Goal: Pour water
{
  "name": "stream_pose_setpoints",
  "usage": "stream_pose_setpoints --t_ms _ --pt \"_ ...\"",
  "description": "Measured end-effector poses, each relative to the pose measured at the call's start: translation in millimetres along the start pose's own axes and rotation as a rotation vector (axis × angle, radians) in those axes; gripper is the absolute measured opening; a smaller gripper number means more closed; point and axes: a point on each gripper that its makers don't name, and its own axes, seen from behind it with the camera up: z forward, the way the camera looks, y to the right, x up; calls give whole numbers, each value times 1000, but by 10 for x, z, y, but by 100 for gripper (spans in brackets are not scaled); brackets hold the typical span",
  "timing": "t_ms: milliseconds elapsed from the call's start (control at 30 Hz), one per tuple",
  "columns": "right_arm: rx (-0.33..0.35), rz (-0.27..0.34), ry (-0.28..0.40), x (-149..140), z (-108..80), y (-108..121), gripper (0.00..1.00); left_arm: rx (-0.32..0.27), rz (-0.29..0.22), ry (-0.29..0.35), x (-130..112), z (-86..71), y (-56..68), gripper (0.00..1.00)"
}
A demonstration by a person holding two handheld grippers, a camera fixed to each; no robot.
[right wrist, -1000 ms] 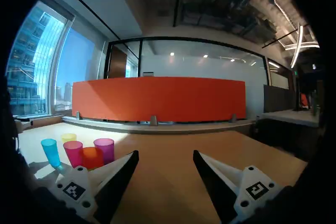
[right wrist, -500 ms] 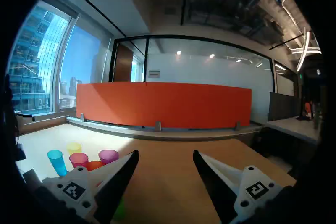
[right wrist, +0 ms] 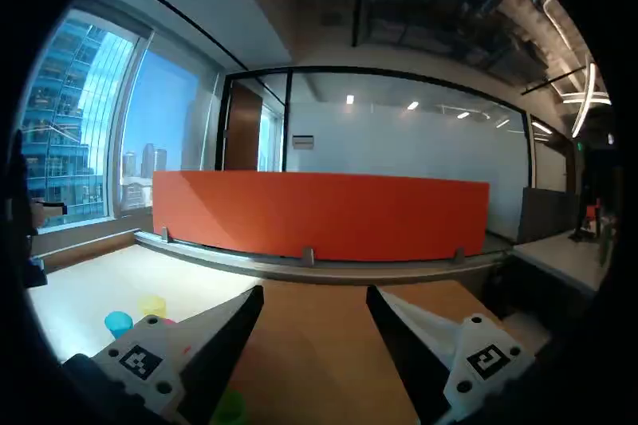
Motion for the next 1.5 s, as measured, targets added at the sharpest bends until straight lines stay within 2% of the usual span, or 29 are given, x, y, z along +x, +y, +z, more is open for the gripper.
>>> stream_pose_setpoints --t_ms 233,400,567,700,1067,1267,1500 --pt "27 -14 17 400 13 -67 100 -44 -15 3 290 70 58 85" --pt "60 -17 23 528 20 -141 100 -74 -24 5 411 109 97 85" --pt "96 -5 23 546 17 -215 100 -107 -31 -12 416 135 160 85" --pt "142 9 18 555 -11 -295 100 -154 -22 -24 399 133 273 85" --pt "303 -12 9 566 -140 -585 100 -282 4 -42 349 84 559 85" --pt "401 8 17 650 -249 -790 100 -369 0 -50 358 32 743 85" --pt "451 12 0 657 -313 -856 100 -418 6 -58 368 -11 826 85"
